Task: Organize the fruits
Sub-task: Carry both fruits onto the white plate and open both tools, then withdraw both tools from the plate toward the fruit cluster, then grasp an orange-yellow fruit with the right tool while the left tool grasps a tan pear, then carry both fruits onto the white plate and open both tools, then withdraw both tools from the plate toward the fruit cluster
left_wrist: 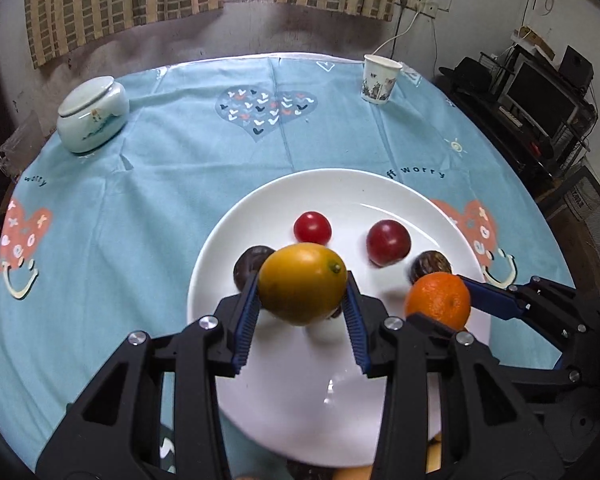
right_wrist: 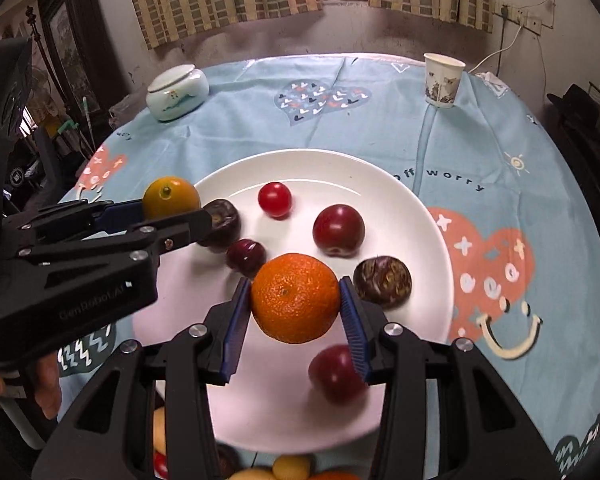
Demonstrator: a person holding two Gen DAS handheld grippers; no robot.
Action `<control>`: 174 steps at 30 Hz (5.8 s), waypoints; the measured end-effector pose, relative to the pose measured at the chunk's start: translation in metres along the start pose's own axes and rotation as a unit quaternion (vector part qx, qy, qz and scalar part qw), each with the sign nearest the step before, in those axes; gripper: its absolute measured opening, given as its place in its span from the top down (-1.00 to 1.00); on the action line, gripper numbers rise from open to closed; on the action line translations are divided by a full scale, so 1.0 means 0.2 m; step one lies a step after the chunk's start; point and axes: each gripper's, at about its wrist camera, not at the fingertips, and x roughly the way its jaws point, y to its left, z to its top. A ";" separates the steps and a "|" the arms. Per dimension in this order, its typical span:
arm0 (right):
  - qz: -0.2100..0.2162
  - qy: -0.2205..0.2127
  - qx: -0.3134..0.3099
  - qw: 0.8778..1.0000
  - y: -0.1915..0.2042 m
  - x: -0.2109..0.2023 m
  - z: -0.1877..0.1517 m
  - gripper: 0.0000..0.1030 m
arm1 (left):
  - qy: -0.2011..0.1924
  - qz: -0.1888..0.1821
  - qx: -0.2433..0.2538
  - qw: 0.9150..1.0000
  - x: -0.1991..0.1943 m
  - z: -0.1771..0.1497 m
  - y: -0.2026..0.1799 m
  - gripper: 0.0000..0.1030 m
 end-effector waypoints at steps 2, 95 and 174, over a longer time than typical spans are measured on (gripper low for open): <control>0.000 0.007 -0.003 1.000 0.00 0.04 0.02 0.14 | 0.005 0.000 -0.001 1.000 0.04 0.02 0.00 0.21; 0.084 0.022 0.032 0.996 0.17 -0.50 -1.04 0.15 | -0.046 -0.029 0.005 0.998 -0.56 -1.10 -0.11 0.15; -0.005 -0.020 0.063 0.998 0.02 -0.55 -0.90 -0.34 | -0.060 0.006 -0.001 0.998 -0.61 -1.06 -0.03 -0.64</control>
